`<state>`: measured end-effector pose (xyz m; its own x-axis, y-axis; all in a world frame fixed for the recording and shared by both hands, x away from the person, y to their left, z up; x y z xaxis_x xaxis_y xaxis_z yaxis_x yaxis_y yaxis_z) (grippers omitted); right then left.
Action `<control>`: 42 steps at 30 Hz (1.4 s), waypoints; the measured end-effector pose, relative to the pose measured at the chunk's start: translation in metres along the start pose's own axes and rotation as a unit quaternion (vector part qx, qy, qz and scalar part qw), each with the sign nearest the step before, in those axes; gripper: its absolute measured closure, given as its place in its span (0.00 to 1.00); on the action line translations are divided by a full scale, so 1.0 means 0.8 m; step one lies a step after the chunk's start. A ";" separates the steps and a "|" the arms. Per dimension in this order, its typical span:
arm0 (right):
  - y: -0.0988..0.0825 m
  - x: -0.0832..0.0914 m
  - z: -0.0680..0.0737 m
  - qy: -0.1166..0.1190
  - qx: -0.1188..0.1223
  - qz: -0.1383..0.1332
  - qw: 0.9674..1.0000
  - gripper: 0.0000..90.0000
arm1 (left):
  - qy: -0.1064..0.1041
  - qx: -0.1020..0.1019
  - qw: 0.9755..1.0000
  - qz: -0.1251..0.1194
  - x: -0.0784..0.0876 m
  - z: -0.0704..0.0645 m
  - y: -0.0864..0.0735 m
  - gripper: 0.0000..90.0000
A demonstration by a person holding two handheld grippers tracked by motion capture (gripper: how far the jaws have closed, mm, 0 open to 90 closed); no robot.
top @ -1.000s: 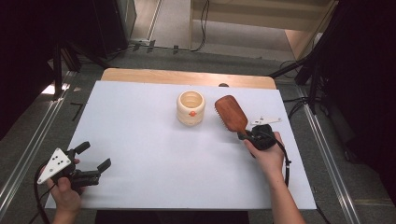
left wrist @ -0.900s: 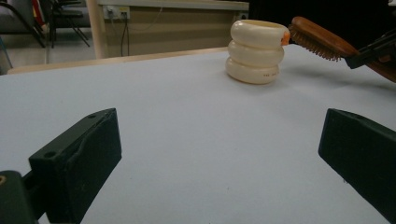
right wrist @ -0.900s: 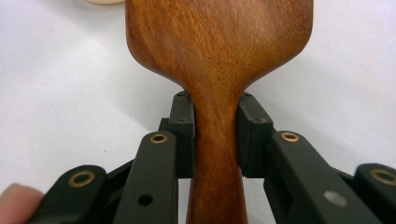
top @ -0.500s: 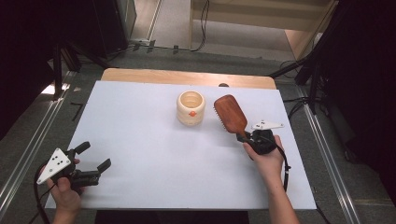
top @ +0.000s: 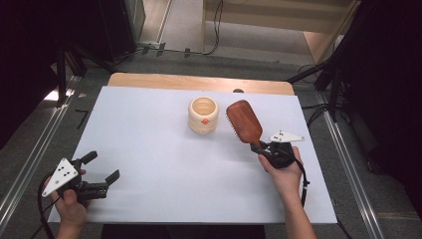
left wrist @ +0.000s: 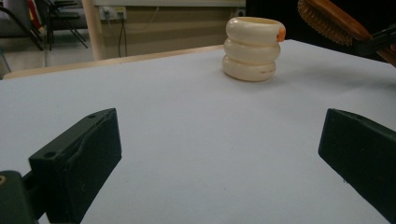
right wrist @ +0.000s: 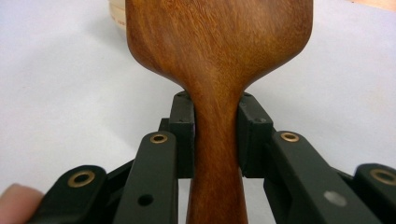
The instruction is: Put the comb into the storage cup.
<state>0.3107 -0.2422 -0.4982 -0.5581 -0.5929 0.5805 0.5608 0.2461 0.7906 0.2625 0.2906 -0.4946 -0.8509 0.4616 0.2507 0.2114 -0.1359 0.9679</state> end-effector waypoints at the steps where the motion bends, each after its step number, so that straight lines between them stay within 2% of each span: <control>1: 0.000 0.000 0.001 0.001 0.001 -0.002 1.000 0.78 | 0.000 0.000 1.000 0.000 0.000 0.000 0.000 0.00; 8: -0.001 -0.005 0.010 0.007 0.010 -0.010 1.000 0.78 | 0.003 -0.014 1.000 0.005 0.000 -0.005 0.004 0.00; 17: 0.004 -0.006 0.025 0.017 0.021 -0.022 0.999 0.78 | -0.014 -0.012 1.000 -0.006 -0.005 -0.020 0.017 0.00; 21: 0.005 -0.005 0.031 0.020 0.026 -0.027 0.999 0.78 | -0.027 -0.009 1.000 -0.011 -0.009 -0.031 0.025 0.00; 29: 0.009 -0.004 0.038 0.022 0.034 -0.032 0.999 0.78 | -0.038 -0.019 0.999 -0.015 -0.015 -0.053 0.038 0.00; 32: 0.009 -0.002 0.039 0.027 0.030 -0.038 0.998 0.78 | -0.047 -0.022 0.999 -0.015 -0.020 -0.060 0.044 0.00; 35: 0.010 -0.001 0.043 0.031 0.033 -0.043 0.998 0.78 | -0.049 -0.012 0.999 -0.007 -0.031 -0.070 0.052 0.00; 42: 0.012 -0.004 0.053 0.036 0.039 -0.054 0.997 0.78 | -0.065 -0.020 0.998 -0.011 -0.043 -0.091 0.069 0.00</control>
Point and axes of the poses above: each handheld gripper's, and its own axes: x roughly backward along the jaws, y roughly out of its top, z roughly to its left, the point moved 3 cm from there along -x, roughly forward along the jaws, and after that the axes turned 11 degrees about y, right-handed, at the moved point
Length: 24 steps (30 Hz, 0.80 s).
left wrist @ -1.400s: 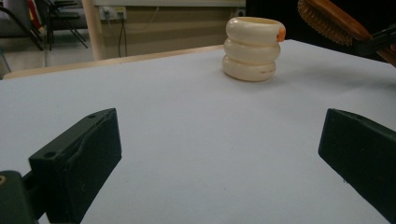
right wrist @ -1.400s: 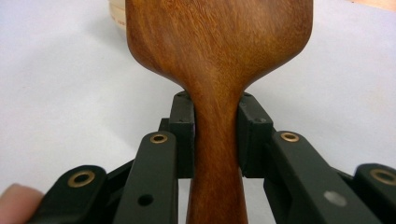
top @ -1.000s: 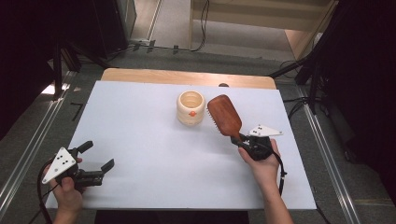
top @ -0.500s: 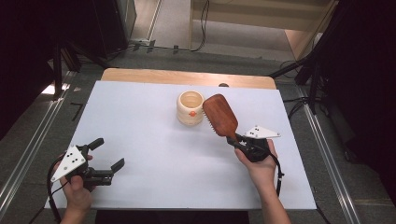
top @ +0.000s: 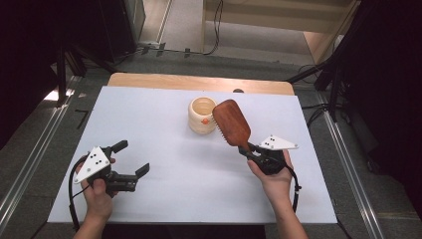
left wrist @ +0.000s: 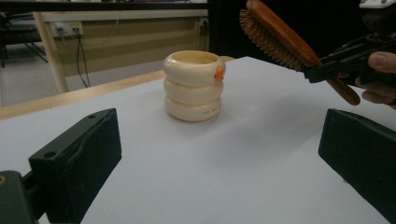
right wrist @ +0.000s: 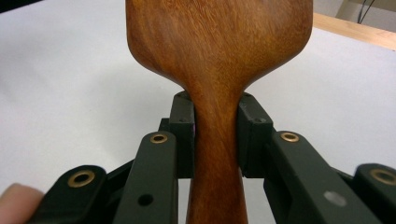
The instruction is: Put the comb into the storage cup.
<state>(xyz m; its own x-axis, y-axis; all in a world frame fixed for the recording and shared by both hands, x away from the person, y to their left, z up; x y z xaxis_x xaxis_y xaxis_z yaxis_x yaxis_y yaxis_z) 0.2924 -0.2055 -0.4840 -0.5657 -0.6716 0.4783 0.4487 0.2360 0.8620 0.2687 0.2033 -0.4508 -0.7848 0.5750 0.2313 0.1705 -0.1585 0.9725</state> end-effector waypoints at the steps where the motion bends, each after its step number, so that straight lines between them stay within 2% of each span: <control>1: 0.000 -0.001 0.002 0.001 -0.001 0.000 1.000 0.78 | -0.005 -0.006 1.000 -0.001 -0.006 -0.006 0.004 0.00; 7: 0.003 -0.001 0.008 0.004 0.004 -0.007 1.000 0.78 | -0.016 -0.008 1.000 -0.002 -0.018 -0.018 0.012 0.00; 10: 0.004 -0.001 0.010 0.005 0.005 -0.009 1.000 0.78 | -0.019 -0.007 1.000 0.010 -0.027 -0.024 0.016 0.00; 17: 0.006 -0.001 0.018 0.007 0.010 -0.024 1.000 0.78 | -0.033 -0.008 0.999 0.012 -0.041 -0.034 0.022 0.00; 18: 0.007 -0.001 0.019 0.007 0.010 -0.026 1.000 0.78 | -0.045 -0.005 0.999 0.011 -0.044 -0.036 0.023 0.00; 24: 0.007 -0.004 0.024 0.010 0.014 -0.030 0.999 0.78 | -0.050 0.003 0.999 0.007 -0.053 -0.041 0.025 0.00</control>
Point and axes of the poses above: each handheld gripper's, and its own axes: x roughly backward along the jaws, y roughly out of its top, z roughly to its left, the point moved 3 cm from there along -x, roughly forward along the jaws, and after that the axes turned 11 degrees about y, right-handed, at the moved point
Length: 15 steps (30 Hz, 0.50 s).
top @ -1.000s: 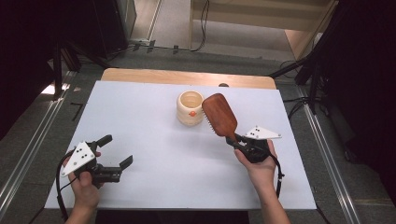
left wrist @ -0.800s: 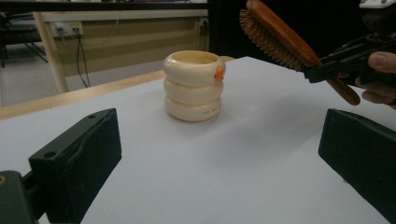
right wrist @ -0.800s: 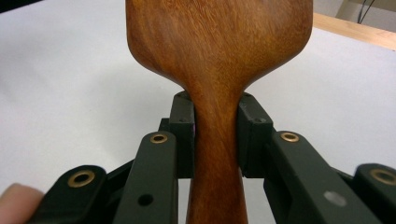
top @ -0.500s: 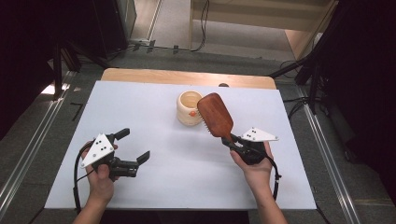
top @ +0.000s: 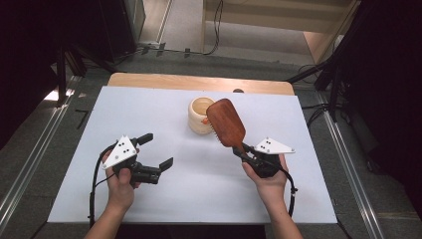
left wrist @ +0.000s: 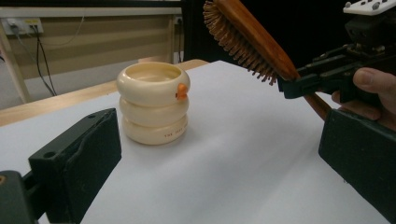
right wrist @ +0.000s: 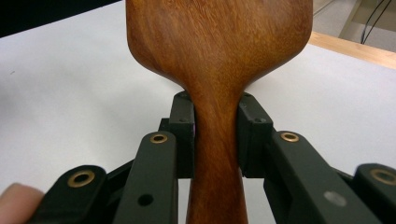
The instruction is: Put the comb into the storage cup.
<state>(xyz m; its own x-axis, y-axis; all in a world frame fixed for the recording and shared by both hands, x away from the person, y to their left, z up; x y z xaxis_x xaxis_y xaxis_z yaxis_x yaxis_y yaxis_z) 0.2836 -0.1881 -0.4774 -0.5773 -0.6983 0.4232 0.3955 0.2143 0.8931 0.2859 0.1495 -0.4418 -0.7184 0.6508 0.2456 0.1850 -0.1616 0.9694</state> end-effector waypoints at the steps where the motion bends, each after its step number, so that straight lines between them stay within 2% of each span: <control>1: 0.000 -0.001 0.001 0.003 0.001 0.002 1.000 0.78 | -0.005 0.001 1.000 -0.005 -0.003 -0.003 0.002 0.00; 15: 0.003 -0.008 0.015 0.017 0.006 -0.016 1.000 0.78 | -0.030 -0.005 0.999 -0.010 -0.028 -0.021 0.018 0.00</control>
Point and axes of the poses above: each handheld gripper's, and its own axes: x roughly backward along the jaws, y roughly out of its top, z roughly to its left, the point moved 3 cm from there along -x, roughly forward along the jaws, and after that the axes turned 11 degrees about y, right-handed, at the moved point
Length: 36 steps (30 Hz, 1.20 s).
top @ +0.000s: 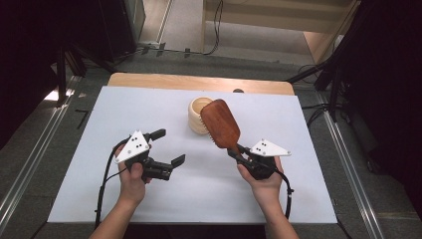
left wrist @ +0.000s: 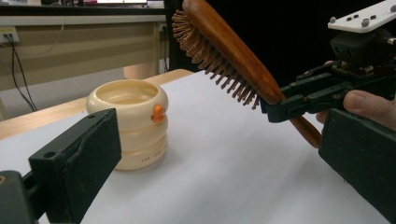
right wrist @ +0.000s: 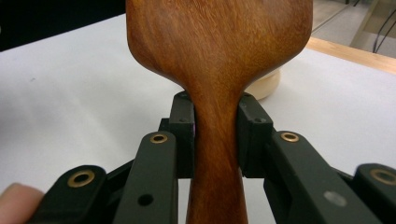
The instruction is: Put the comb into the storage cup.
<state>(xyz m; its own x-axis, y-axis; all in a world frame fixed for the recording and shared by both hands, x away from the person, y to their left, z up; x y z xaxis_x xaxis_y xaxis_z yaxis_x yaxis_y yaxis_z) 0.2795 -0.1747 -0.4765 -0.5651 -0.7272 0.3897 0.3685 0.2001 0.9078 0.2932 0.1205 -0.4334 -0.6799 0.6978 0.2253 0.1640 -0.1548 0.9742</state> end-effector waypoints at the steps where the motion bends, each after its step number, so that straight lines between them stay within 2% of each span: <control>1: 0.000 -0.001 0.001 0.001 0.000 0.000 1.000 0.78 | -0.003 0.002 1.000 -0.002 -0.004 -0.002 0.003 0.00; 10: 0.000 -0.007 0.010 0.011 0.006 -0.003 1.000 0.78 | -0.013 0.005 1.000 -0.005 -0.017 -0.010 0.013 0.00; 13: 0.000 -0.010 0.015 0.014 0.012 -0.003 1.000 0.78 | -0.018 0.018 1.000 0.002 -0.025 -0.012 0.015 0.00; 21: 0.003 -0.014 0.026 0.023 0.025 -0.012 0.999 0.78 | -0.022 0.033 0.999 -0.001 -0.038 -0.018 0.019 0.00; 23: 0.004 -0.014 0.029 0.026 0.026 -0.015 0.999 0.78 | -0.014 0.034 0.999 -0.001 -0.040 -0.019 0.019 0.00; 27: 0.006 -0.015 0.035 0.030 0.030 -0.020 0.999 0.78 | -0.031 0.039 0.999 -0.004 -0.044 -0.024 0.022 0.00; 30: 0.007 -0.017 0.039 0.033 0.032 -0.022 0.999 0.78 | -0.033 0.037 0.999 -0.003 -0.047 -0.027 0.023 0.00; 35: 0.010 -0.019 0.047 0.041 0.037 -0.025 0.998 0.78 | -0.017 0.046 0.999 -0.006 -0.050 -0.028 0.025 0.00; 36: 0.010 -0.019 0.049 0.042 0.036 -0.026 0.998 0.78 | -0.023 0.049 0.999 -0.008 -0.050 -0.028 0.025 0.00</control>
<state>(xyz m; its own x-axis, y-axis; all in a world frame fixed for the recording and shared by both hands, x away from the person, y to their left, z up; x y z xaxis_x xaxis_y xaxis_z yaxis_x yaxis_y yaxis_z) 0.2619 -0.1361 -0.4690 -0.5168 -0.7902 0.3294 0.2847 0.2043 0.9366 0.3077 0.0735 -0.4229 -0.6492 0.7318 0.2074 0.2241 -0.0765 0.9716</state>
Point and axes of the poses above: each handheld gripper's, and its own axes: x roughly backward along the jaws, y roughly out of its top, z roughly to its left, the point moved 3 cm from there along -x, roughly forward along the jaws, and after that the axes turned 11 degrees about y, right-handed, at the moved point
